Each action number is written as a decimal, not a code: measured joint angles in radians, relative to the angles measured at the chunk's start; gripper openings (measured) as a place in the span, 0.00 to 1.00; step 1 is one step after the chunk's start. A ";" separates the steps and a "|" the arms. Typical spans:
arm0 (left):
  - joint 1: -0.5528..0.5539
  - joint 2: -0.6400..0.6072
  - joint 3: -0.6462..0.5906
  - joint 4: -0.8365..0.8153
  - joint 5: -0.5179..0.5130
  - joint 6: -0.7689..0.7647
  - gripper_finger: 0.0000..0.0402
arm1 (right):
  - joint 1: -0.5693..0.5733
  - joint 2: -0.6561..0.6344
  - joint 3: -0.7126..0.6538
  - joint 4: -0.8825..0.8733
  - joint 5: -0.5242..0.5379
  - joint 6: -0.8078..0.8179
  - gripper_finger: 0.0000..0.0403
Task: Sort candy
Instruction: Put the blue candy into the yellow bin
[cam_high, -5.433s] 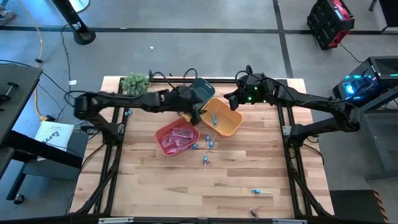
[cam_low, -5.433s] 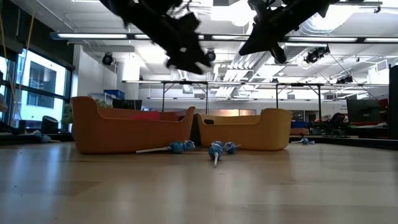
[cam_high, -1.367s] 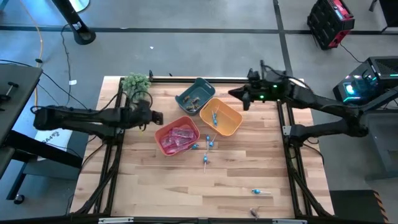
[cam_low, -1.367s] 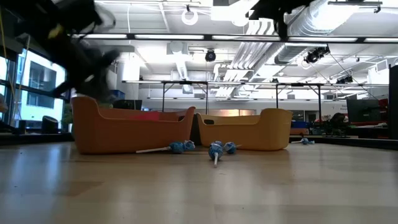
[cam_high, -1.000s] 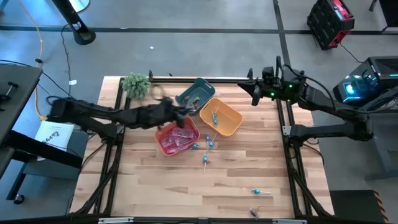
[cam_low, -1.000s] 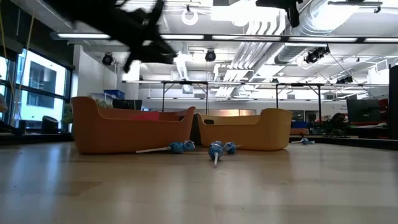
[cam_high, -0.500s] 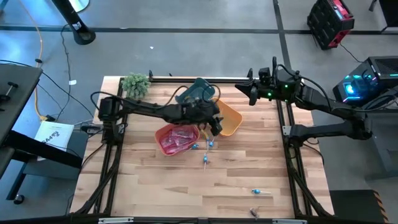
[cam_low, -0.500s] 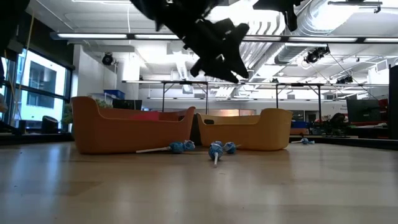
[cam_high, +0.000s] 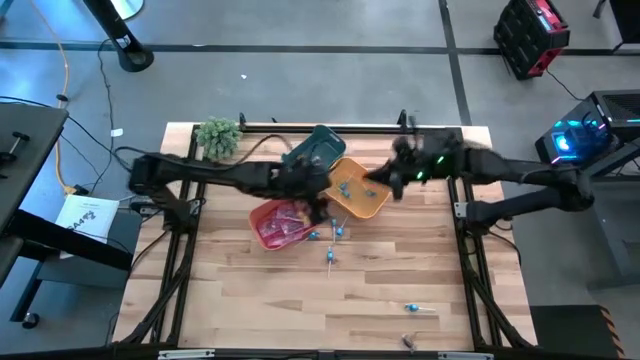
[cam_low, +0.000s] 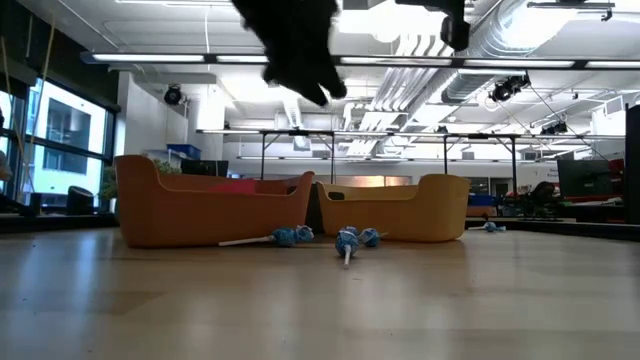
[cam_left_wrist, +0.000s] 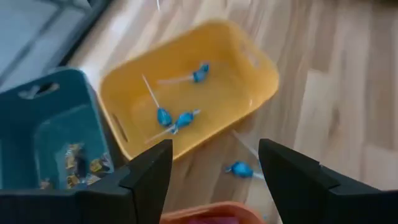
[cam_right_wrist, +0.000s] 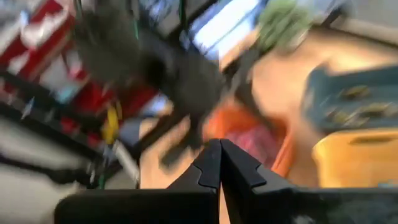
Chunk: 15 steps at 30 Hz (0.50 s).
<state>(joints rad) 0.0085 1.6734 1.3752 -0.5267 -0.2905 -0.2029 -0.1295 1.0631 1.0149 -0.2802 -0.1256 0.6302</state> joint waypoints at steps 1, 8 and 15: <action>-0.009 -0.045 -0.037 0.021 -0.018 -0.016 0.58 | 0.042 0.028 0.000 -0.002 0.013 0.000 0.00; -0.040 -0.338 -0.294 0.078 -0.118 -0.284 0.58 | 0.257 0.260 0.000 -0.012 0.043 -0.095 0.20; -0.095 -0.500 -0.417 0.079 -0.184 -0.492 0.58 | 0.310 0.465 -0.001 -0.014 0.030 -0.484 0.48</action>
<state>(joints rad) -0.0865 1.1731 0.9586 -0.4478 -0.4748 -0.6946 0.1808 1.5283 1.0142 -0.2941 -0.0953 0.1458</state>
